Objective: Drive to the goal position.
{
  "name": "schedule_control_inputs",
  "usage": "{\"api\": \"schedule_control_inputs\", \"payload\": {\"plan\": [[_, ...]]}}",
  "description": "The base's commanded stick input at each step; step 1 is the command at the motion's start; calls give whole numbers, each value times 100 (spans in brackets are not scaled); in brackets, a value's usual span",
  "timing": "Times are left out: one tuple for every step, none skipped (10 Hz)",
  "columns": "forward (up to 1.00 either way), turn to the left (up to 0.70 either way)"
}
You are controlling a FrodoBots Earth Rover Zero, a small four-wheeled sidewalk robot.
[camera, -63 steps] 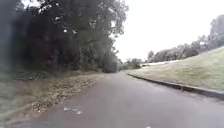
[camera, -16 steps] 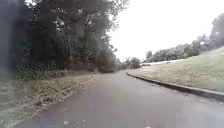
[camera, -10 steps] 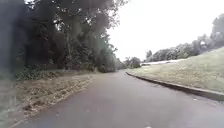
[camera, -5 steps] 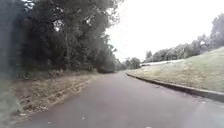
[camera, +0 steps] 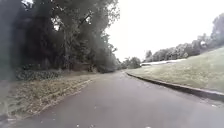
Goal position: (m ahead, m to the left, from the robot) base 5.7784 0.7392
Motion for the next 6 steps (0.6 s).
{"api": "schedule_control_inputs", "payload": {"plan": [[45,0],[45,0],[45,0],[45,0],[45,0],[45,0]]}}
